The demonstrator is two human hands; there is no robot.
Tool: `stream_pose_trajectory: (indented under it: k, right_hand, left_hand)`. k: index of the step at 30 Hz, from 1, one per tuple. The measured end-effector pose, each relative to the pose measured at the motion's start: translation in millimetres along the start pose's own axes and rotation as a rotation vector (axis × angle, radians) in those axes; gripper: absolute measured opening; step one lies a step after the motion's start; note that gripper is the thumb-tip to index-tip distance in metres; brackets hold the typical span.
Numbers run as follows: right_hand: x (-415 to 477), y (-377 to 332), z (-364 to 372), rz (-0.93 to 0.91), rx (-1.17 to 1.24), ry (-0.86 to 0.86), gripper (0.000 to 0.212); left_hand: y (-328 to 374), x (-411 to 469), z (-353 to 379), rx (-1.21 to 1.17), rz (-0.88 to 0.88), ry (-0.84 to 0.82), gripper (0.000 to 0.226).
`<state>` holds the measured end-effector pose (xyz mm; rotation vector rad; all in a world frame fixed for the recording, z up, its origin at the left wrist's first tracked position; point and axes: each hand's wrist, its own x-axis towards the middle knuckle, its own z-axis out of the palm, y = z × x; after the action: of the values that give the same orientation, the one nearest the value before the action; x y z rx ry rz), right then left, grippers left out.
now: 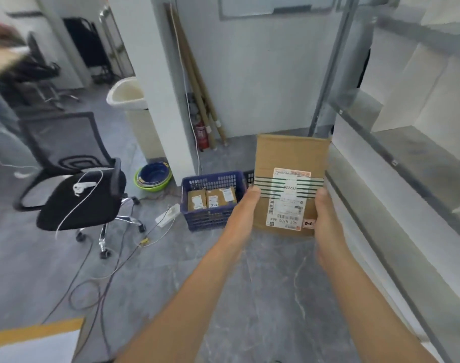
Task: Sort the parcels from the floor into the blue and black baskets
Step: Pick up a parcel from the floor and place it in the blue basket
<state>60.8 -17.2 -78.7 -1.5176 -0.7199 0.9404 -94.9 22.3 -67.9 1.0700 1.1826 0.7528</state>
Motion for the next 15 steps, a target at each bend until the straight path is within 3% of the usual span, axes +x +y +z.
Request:
stream_pose_trajectory:
  k: [5,9,12,15]
  right_hand:
    - [55.9,16.3,39.3,0.091,-0.014,-0.153,0.04]
    - [100.3,32.5,78.0,0.158,-0.059,-0.226,0.043]
    - [140.5,48.1,114.8,0.206,-0.102,-0.27,0.049]
    - [186.0,64.4,156.6,0.241,-0.12,-0.287,0.047]
  left_hand:
    - [-8.5,43.1,-27.4,-0.056,-0.067,0.154,0.032]
    - [-15.8,93.8,-56.1,-0.067,-0.152,0.176,0.049]
    - [-23.6,142.7,-83.4,-0.093,-0.185,0.199,0.04]
    - [-31.1,197.0,-115.2,-0.082,-0.22,0.206,0.046]
